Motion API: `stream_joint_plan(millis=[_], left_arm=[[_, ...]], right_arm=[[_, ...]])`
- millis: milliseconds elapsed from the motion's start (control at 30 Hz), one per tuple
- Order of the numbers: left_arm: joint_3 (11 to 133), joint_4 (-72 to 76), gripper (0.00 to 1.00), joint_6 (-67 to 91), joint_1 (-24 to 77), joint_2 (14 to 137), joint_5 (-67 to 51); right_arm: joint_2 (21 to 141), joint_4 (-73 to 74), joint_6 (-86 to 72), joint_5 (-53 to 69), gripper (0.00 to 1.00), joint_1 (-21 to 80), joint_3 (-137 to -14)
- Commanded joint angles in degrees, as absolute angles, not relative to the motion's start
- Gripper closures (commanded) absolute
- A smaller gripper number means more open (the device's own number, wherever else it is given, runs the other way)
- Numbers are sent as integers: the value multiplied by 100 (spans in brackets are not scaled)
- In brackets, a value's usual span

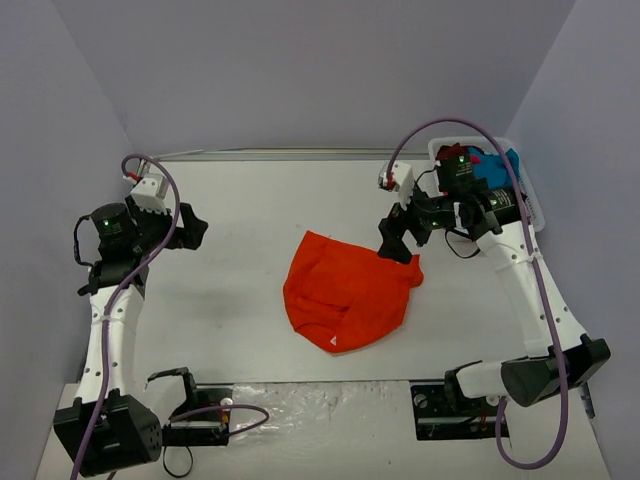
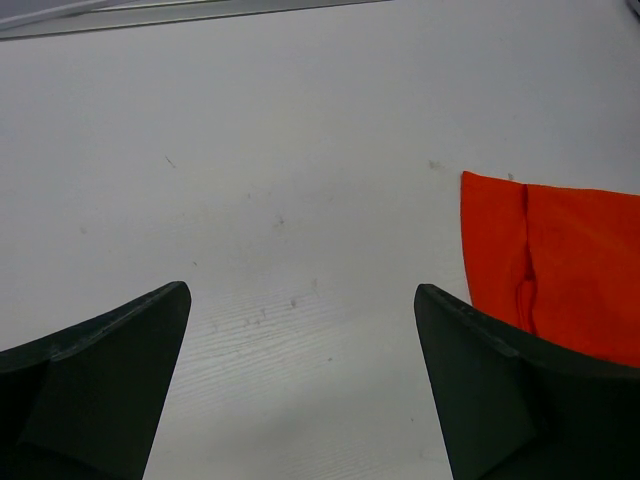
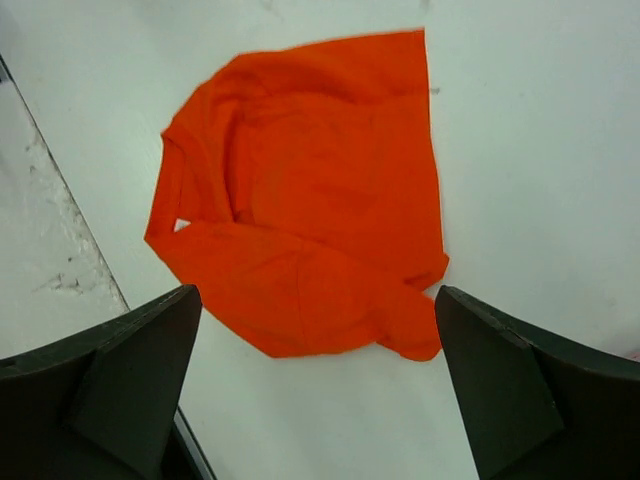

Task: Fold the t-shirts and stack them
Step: Move the tshirt to the center of the board, then flatten out the tshirt

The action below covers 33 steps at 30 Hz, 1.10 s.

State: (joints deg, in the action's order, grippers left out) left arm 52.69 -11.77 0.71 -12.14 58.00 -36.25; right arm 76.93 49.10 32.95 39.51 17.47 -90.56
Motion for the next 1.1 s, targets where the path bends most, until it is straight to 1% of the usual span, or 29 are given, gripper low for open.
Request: stream_joint_plan(millis=[0, 200, 300, 467, 500, 567, 733, 900, 1067], left_arm=[[5379, -1134, 6, 18, -1257, 5722, -3823], [5475, -1353, 6, -263, -1187, 5792, -4613], [5642, -1887, 6, -788, -880, 5914, -4913], [5871, -2583, 6, -1669, -89, 6143, -4457], [5871, -2671, 6, -1861, 269, 6222, -4317], [5845, -2637, 6, -1960, 552, 6345, -3816], [5976, -2593, 6, -2399, 1537, 6986, -3218], [6449, -2023, 6, -1961, 1827, 8023, -3560], [7083, -1538, 6, -1837, 2092, 9130, -2769]], right_arm=[[7629, 5221, 3770, 3771, 0, 1749, -8781], [7725, 4879, 3727, 3270, 0, 1749, -8368], [7769, 4580, 3630, 3041, 0, 1749, -7807], [7989, 4316, 3525, 2988, 0, 1758, -7243], [8041, 4298, 3507, 2980, 0, 1758, -7164], [8077, 4219, 3489, 2858, 0, 1758, -6935], [7963, 4017, 3323, 2391, 0, 1740, -6487], [7708, 4034, 3199, 2006, 0, 1652, -6539], [7708, 4025, 3076, 1767, 0, 1574, -6513]])
